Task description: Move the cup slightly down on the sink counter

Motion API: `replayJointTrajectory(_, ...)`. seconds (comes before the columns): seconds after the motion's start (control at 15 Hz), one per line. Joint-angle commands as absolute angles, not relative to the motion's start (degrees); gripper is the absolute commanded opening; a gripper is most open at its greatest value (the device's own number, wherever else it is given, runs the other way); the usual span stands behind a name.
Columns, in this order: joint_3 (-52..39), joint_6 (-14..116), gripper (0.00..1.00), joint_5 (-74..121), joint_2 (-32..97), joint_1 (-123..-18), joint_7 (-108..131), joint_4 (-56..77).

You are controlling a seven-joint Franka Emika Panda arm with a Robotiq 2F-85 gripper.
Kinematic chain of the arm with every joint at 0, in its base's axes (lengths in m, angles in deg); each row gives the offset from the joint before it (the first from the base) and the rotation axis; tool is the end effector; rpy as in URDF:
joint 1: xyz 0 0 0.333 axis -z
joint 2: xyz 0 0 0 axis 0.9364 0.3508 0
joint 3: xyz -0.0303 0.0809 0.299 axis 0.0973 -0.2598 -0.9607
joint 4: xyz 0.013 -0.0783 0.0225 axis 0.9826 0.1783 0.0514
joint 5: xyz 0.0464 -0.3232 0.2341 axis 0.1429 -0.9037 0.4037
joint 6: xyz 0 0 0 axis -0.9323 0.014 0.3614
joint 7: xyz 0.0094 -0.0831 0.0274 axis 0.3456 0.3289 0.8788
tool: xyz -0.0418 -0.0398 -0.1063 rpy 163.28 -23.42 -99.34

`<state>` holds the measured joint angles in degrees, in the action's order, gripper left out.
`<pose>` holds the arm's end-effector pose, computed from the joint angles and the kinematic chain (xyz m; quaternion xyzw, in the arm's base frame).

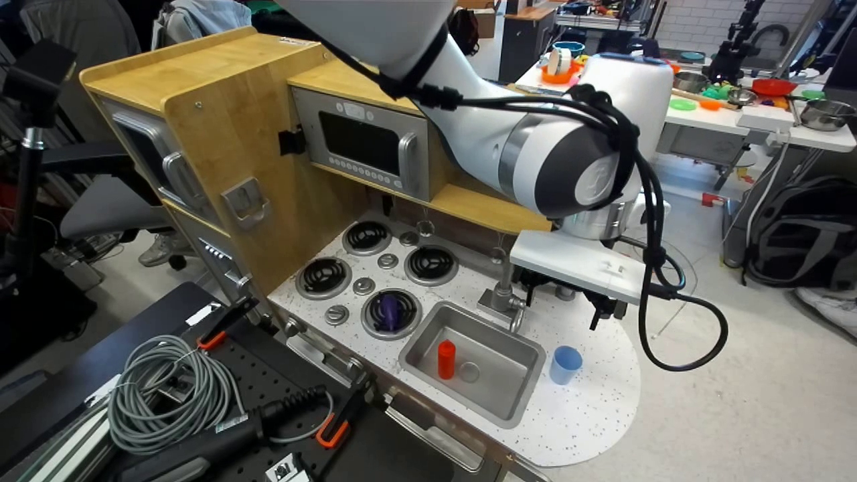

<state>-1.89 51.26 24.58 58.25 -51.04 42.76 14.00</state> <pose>0.6050 -0.3031 0.1502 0.9973 0.0296 -0.0491 0.0457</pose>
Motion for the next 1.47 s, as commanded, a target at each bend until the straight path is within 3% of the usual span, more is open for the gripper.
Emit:
replayJointTrajectory(0.0, -3.53, 54.79, 1.00, 22.19, 64.52, -48.84, 44.81, 9.15)
replayJointTrajectory(1.4, -4.68, 54.09, 1.00, 16.91, 80.49, -49.83, 45.09, -4.32)
